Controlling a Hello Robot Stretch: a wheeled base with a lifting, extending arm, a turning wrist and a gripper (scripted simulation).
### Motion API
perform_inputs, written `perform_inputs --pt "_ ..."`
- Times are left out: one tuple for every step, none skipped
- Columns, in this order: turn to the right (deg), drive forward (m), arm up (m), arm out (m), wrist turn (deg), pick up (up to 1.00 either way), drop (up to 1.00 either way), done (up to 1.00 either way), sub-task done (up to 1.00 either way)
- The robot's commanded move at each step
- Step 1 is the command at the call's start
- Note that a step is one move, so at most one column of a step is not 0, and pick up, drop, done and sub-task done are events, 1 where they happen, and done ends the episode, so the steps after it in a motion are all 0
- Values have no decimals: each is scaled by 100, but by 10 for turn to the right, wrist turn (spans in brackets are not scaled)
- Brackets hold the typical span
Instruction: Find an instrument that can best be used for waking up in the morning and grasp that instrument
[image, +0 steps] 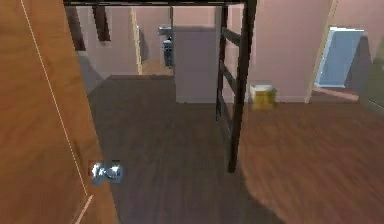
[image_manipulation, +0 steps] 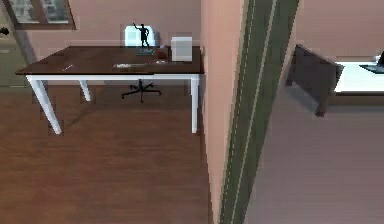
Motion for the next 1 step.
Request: perform_inputs --pt "450 0 0 0 0 0 0 0 0"
